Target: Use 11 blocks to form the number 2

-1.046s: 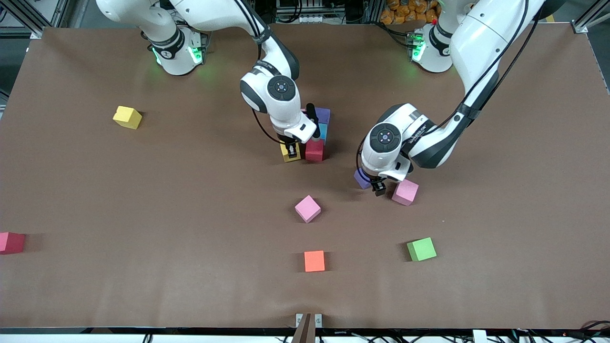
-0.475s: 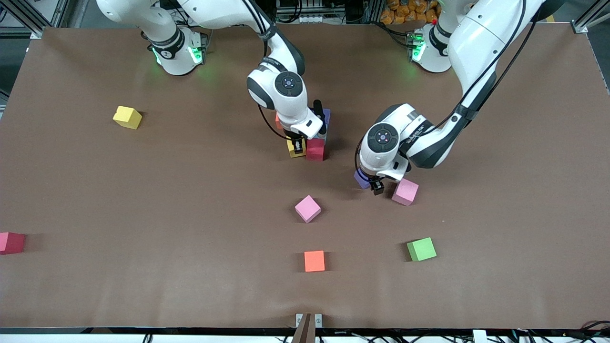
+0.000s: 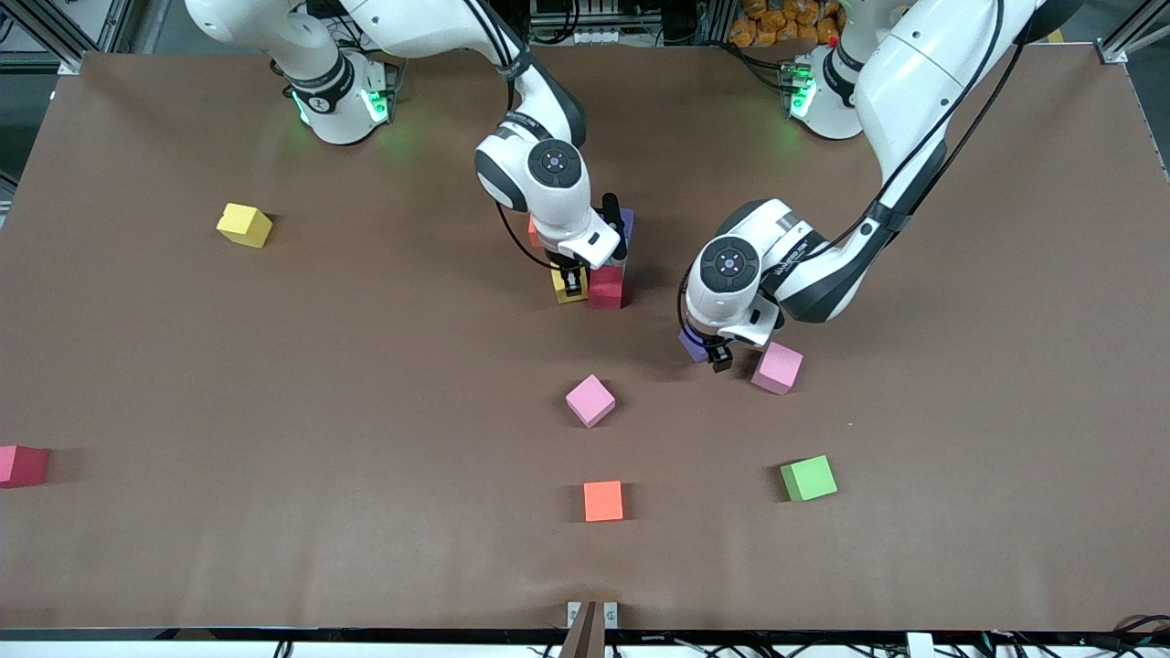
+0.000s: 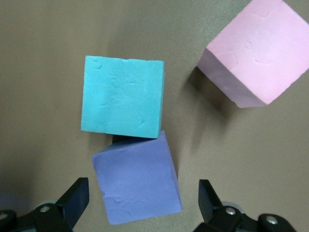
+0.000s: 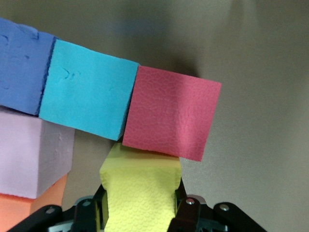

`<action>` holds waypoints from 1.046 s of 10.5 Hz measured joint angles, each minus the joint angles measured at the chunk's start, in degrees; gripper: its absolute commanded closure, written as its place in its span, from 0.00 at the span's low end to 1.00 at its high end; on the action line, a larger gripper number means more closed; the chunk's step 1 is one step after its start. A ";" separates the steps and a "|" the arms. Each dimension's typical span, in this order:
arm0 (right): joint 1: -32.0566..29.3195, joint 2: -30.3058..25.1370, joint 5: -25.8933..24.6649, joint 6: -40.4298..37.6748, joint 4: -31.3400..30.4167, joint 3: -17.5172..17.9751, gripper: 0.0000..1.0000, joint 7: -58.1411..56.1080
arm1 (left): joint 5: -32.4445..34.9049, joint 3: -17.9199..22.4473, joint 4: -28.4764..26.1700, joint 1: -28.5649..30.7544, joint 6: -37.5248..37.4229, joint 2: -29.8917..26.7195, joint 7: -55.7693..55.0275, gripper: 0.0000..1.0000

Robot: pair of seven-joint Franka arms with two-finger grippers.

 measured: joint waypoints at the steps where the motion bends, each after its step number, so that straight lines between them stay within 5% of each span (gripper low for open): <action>1: 0.00 0.26 0.05 0.00 0.00 -0.05 1.00 0.11 | 0.00 0.00 0.00 -0.02 0.00 0.00 0.00 0.00; 11: 0.00 0.48 0.11 0.03 0.22 -0.11 1.00 4.67 | 0.00 0.00 0.04 -0.02 0.06 0.00 0.00 0.00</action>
